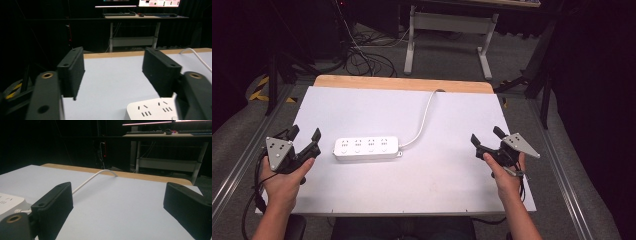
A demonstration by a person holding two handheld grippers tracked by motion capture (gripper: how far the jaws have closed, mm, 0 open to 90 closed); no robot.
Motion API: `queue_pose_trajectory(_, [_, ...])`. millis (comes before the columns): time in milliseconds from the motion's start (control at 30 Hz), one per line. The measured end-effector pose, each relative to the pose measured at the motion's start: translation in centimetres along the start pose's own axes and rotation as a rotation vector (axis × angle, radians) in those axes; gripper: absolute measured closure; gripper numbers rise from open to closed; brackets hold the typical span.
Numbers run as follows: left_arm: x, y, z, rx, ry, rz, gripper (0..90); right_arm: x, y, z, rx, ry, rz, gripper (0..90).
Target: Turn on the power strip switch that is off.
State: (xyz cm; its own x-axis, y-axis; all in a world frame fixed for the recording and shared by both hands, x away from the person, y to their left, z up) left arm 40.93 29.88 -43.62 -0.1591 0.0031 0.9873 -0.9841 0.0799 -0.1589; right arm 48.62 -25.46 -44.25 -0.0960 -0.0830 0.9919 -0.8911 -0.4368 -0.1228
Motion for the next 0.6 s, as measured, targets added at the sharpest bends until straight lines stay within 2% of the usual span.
queue_pose_trajectory(67, [0.01, 0.02, 0.00, 0.000, -0.002, 0.001, 44.4, 0.01, 0.01, -0.01, 0.000, 0.000, 0.002, 9.5])
queue_pose_trajectory(133, [0.04, 0.04, 0.04, -0.001, -0.006, 0.007, 46.5, 0.04, 0.02, -0.04, -0.001, -0.004, 0.003, 9.6])
queue_pose_trajectory(167, [0.07, 0.07, 0.01, -0.007, -0.009, 0.007, 51.4, 0.03, 0.02, -0.02, 0.001, -0.003, 0.003, 9.6])
queue_pose_trajectory(233, [0.09, 0.10, -0.01, -0.009, -0.010, 0.005, 53.5, 0.02, 0.00, 0.02, -0.001, -0.002, 0.002, 9.6])
queue_pose_trajectory(333, [0.17, 0.13, -0.07, -0.016, -0.012, 0.006, 62.9, 0.02, -0.03, 0.02, 0.002, 0.000, 0.002, 9.6])
queue_pose_trajectory(600, [0.36, 0.03, 0.07, -0.048, -0.013, -0.016, 74.8, 0.02, -0.10, -0.16, 0.007, 0.001, 0.003, 9.6])
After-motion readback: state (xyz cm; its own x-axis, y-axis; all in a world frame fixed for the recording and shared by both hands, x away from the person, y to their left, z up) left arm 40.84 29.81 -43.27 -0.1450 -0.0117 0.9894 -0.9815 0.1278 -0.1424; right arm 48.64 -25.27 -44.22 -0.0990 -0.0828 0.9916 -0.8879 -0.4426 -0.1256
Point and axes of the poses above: each handheld gripper's, and its own axes: y roughly backward along the jaws, x roughly out of its top, z roughly to its right, the point moved 1 cm from there along -y, roughly forward along the jaws, and after that the axes turned 15 degrees about z, right-handed, at the moved point
